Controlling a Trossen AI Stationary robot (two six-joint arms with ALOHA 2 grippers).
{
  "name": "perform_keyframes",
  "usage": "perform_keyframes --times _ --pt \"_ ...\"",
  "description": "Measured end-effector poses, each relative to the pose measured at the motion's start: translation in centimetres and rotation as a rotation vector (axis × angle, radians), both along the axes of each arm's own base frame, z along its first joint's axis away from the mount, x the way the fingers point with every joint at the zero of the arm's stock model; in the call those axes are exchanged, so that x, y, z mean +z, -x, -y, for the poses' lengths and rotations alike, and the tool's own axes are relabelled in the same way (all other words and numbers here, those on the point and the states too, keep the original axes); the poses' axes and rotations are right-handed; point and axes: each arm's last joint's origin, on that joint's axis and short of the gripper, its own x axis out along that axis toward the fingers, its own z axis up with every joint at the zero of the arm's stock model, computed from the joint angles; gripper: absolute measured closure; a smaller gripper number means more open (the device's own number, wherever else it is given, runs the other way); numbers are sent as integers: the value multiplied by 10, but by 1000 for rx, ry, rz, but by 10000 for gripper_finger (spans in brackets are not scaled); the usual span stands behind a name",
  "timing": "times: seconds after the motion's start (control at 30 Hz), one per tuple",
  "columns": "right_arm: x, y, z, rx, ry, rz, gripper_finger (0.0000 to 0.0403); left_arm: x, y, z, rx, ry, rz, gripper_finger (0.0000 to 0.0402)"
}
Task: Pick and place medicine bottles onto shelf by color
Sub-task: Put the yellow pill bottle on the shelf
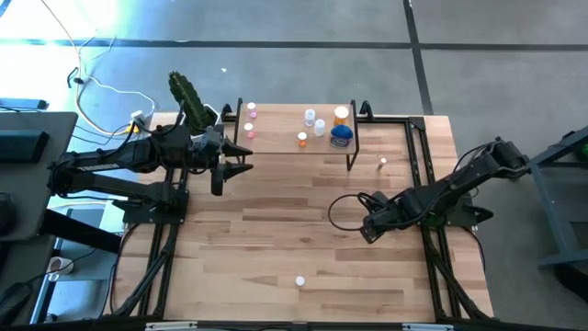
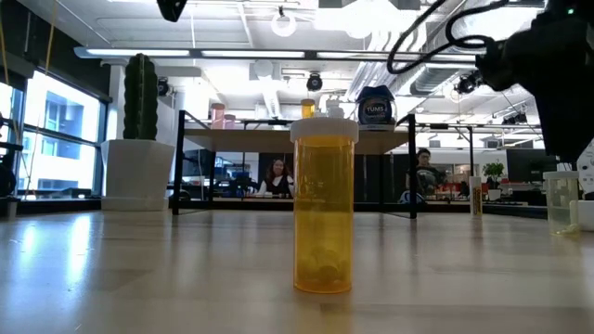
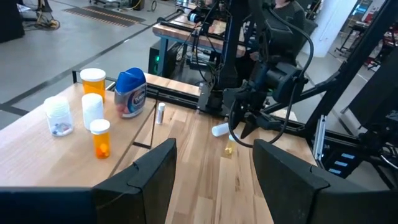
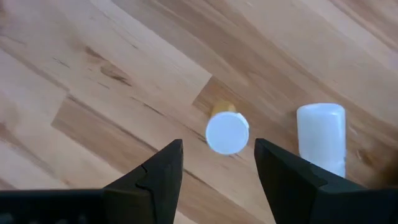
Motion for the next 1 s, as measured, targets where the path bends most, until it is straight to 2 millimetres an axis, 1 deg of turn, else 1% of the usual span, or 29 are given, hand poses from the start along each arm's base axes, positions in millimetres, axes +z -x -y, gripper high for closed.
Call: perform_keyframes --times 0.33,0.63,0.73,0.9,1.0 --pt "-28 5 2 -49 -17 26 213 -4 1 -1 30 3 -45 202" --pt "-30 5 4 -60 20 38 217 -4 1 -1 47 -1 -48 202" --pt "-30 5 4 -59 17 37 237 -5 1 -1 48 -1 -49 202" --pt "-30 5 4 -59 16 37 284 -4 1 -1 51 -2 -49 202" --pt "-30 5 4 -57 17 37 300 -4 1 -1 51 -2 -49 202"
